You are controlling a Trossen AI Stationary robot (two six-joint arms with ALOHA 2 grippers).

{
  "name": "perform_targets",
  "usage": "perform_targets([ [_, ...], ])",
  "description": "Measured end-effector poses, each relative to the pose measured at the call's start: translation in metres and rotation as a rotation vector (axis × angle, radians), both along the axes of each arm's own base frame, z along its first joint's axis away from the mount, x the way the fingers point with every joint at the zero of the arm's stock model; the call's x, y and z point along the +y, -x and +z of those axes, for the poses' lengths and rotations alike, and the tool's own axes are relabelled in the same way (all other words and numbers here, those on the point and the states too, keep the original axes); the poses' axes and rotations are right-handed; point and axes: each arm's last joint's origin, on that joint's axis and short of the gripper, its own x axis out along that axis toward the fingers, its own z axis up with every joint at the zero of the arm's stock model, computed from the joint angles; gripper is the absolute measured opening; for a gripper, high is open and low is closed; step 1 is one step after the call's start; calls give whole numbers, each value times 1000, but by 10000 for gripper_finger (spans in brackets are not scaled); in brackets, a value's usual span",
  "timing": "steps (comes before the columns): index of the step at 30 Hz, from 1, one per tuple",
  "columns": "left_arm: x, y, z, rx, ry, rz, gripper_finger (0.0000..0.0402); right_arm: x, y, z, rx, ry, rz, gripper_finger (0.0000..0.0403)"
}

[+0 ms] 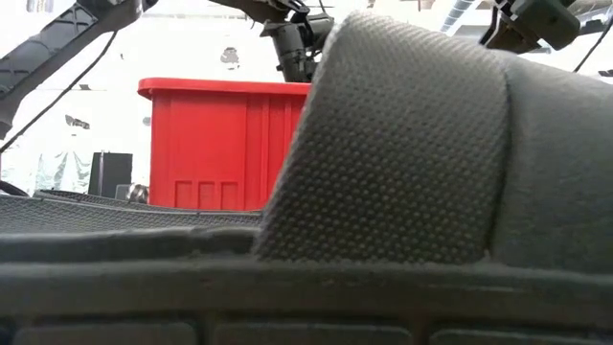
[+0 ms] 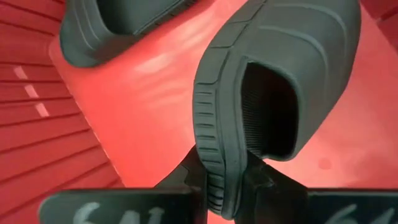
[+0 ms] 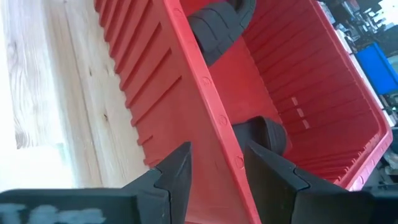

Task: Pick and place slides into bin
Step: Put the black slide into the container

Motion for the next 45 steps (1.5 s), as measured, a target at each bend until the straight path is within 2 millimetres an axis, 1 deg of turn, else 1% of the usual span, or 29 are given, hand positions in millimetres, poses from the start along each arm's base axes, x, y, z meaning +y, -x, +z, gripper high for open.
perform_targets([
  [5,2,-1,0,-5,-24,-5,20,-3,-1,-1,11,-20,-12,139],
  [9,4,0,-1,12,-36,-11,34,-4,-2,-1,11,-21,-21,138],
  [18,6,-5,1,-30,-79,-39,36,-4,-2,-1,11,-21,-21,137],
  [27,7,-9,3,-55,-139,-23,45,-4,-2,-1,11,-21,-21,138],
  [32,8,-11,4,-64,-164,-53,46,-4,-2,-1,11,-21,-21,137],
  [40,8,-11,4,-66,-160,-78,46,-4,-2,-1,11,-21,-21,139],
  [45,9,-11,-1,-62,-161,-81,46,-4,-2,-1,11,-21,-21,138],
])
